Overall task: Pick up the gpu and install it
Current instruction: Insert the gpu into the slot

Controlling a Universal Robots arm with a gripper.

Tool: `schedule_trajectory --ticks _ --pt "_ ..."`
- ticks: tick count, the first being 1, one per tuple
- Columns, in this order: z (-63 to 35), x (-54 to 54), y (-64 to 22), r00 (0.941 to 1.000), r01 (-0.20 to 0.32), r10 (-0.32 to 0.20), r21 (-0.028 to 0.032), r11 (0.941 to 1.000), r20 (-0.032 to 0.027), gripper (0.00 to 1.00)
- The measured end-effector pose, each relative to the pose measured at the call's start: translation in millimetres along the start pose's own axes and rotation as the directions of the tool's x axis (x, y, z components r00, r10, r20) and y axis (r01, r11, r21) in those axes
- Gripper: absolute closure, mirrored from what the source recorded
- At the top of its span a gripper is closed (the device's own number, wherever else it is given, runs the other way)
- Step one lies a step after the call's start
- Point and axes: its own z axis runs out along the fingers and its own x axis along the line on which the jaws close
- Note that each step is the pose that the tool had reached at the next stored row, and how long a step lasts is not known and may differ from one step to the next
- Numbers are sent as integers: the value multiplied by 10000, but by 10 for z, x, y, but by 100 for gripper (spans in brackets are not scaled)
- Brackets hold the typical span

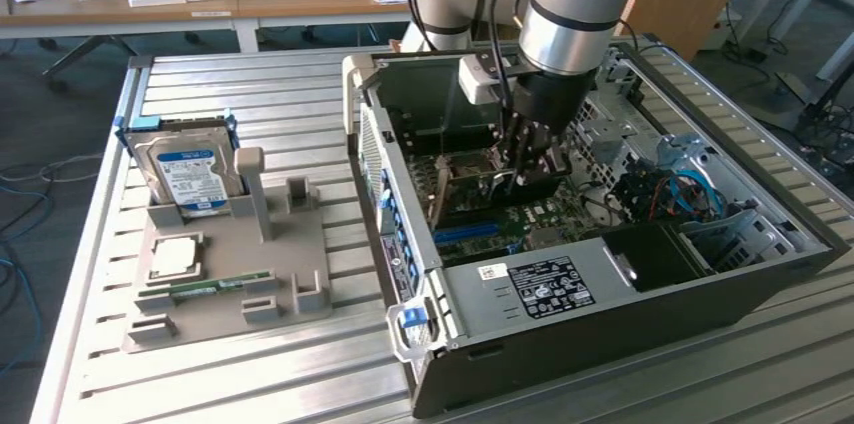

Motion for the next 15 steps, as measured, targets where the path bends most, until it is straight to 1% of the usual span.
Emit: schedule_trajectory --ticks 7,15 --pt "6 37 3 10000 -1 1 0 10000 1 74" --pt "21 41 12 10000 0 0 -1 10000 0 74"
